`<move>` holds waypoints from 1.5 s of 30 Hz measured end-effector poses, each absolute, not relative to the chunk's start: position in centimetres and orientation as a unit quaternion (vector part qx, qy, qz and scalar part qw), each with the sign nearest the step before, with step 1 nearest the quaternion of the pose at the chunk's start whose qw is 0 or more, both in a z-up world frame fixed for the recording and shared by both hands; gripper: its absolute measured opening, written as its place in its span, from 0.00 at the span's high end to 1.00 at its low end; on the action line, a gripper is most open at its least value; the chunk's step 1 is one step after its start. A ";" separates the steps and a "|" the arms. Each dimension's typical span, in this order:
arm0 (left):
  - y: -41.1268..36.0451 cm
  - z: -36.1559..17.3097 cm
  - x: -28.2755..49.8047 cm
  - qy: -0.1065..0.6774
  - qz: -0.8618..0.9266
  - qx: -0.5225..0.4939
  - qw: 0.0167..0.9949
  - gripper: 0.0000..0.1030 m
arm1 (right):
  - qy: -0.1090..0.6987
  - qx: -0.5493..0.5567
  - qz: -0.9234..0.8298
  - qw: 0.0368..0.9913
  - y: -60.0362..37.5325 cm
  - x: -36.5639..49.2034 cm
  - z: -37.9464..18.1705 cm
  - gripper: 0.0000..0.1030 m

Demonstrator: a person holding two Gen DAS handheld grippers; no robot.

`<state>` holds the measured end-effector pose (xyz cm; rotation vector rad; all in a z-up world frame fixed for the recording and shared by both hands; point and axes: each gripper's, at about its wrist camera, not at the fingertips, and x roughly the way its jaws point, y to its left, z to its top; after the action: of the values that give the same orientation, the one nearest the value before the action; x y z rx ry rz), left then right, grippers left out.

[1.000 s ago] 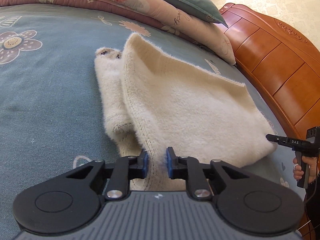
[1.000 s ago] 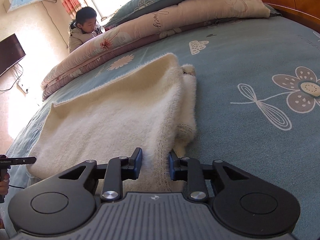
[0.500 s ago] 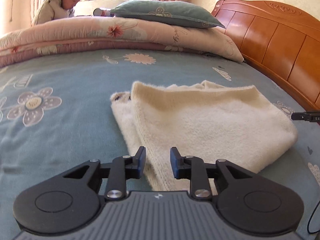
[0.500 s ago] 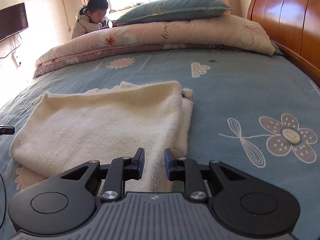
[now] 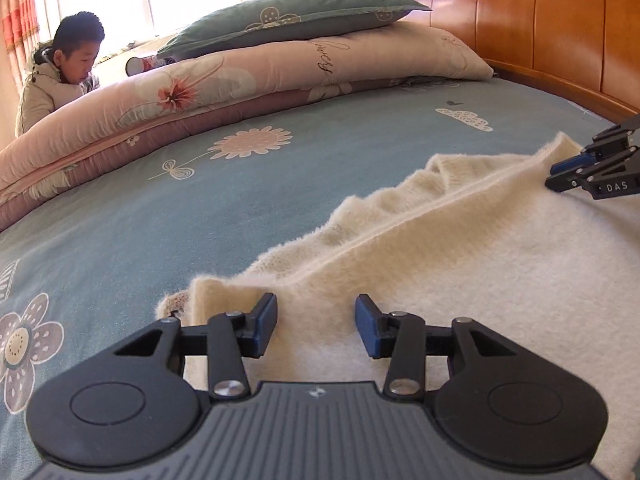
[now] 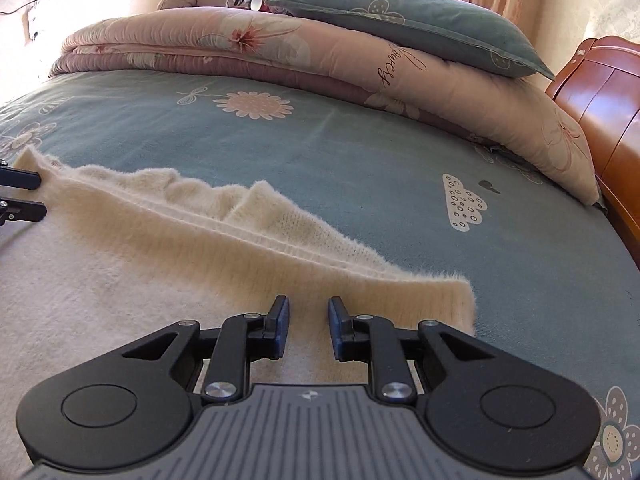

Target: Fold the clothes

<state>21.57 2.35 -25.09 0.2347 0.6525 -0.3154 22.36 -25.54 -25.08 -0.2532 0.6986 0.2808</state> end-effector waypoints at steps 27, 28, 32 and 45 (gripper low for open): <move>4.9 -21.8 17.1 0.370 -0.211 0.041 0.904 0.42 | 0.342 0.003 0.152 0.927 -33.4 18.8 -22.6 0.67; 4.7 -21.9 15.7 0.371 -0.220 0.045 0.901 0.41 | 0.341 0.003 0.154 0.927 -33.6 17.9 -22.5 0.65; 5.0 -23.4 13.0 0.386 -0.217 0.048 0.895 0.40 | 0.361 0.012 0.161 0.918 -35.1 14.4 -23.8 0.64; 2.8 -24.1 10.6 0.410 -0.191 0.064 0.890 0.30 | 0.369 -0.004 0.161 0.915 -34.6 9.8 -23.3 0.60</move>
<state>10.57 2.79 -24.15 0.1330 0.8513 -0.3971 9.78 -34.55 -23.35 -0.0091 0.7602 0.3324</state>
